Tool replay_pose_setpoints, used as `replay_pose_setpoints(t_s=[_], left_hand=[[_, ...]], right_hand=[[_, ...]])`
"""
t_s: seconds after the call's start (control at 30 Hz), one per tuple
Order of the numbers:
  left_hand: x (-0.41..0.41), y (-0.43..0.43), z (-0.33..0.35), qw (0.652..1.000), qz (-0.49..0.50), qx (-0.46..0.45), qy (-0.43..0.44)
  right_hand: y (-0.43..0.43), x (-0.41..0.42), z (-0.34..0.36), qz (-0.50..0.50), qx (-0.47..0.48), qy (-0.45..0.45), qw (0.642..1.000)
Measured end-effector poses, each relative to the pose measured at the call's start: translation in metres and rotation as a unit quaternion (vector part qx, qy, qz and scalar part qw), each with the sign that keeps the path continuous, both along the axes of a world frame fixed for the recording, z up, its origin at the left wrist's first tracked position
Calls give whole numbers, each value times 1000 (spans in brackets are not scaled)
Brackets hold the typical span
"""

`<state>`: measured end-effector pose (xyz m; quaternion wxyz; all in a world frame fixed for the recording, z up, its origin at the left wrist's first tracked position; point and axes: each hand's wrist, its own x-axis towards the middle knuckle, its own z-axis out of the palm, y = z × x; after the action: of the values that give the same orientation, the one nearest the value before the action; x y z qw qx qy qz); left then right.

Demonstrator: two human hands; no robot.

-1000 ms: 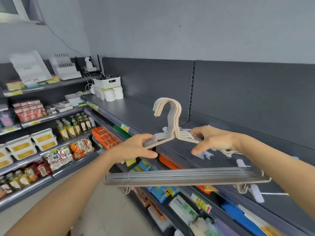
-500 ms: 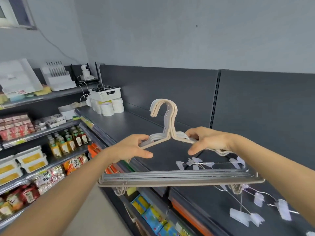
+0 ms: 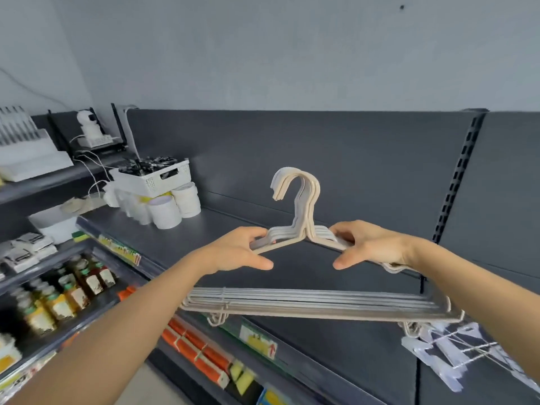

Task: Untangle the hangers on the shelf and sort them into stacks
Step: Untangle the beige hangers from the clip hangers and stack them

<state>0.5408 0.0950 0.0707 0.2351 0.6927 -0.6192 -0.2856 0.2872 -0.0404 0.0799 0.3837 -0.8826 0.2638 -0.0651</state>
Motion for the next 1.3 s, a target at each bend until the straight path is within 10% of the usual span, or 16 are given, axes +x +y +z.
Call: replay_pose_setpoints(t_s=[1.3], left_hand=[[190,-250,-49,976,-209,-31,-59]], right_hand=[[-111,170,-50,-285,-50,66,955]])
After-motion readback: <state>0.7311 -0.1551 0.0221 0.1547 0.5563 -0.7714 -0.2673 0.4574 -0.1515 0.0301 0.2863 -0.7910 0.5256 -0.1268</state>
